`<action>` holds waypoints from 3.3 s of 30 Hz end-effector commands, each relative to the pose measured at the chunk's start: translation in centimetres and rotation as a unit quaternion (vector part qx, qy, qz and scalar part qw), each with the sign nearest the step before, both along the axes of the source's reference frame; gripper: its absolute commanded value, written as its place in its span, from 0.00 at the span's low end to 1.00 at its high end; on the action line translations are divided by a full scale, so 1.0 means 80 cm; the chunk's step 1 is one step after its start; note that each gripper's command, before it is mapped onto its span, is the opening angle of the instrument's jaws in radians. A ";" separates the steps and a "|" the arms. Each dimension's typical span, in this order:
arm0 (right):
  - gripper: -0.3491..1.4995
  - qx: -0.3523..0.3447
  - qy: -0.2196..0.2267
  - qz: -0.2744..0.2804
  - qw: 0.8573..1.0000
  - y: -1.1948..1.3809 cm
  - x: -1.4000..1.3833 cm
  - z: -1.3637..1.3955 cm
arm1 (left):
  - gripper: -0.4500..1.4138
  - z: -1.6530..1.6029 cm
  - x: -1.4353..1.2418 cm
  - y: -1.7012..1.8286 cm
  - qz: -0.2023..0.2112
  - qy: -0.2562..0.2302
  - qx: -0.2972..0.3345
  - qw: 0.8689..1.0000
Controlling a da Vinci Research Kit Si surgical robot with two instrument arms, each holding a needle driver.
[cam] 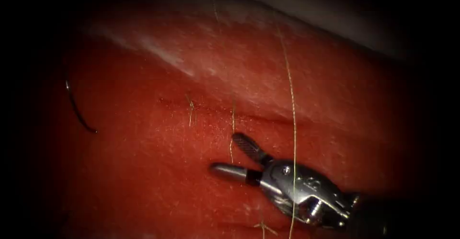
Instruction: Wound Closure
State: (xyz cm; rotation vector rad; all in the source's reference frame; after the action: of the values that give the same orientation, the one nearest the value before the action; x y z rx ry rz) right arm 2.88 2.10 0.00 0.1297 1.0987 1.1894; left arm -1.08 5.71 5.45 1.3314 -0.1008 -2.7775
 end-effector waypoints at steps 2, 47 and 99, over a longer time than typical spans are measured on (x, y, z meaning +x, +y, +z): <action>0.84 0.010 0.020 -0.022 1.000 0.0010 0.0007 -0.0019 | 0.05 -0.0024 0.0003 -0.0016 0.003 -0.055 0.026 0.998; 0.00 -0.012 0.165 -0.121 0.979 0.0162 0.0109 0.0118 | 0.05 -0.0229 -0.0007 -0.0385 -0.112 -0.296 0.118 0.941; 0.00 -0.043 0.419 -0.227 0.878 0.0140 0.0051 0.0049 | 0.05 -0.0047 0.0037 -0.0330 -0.218 -0.295 0.174 0.914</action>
State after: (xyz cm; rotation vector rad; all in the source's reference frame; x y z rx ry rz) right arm 3.23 3.20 0.35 0.8557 1.7408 0.6224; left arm -0.76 3.12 5.02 2.4889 0.0898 -2.6726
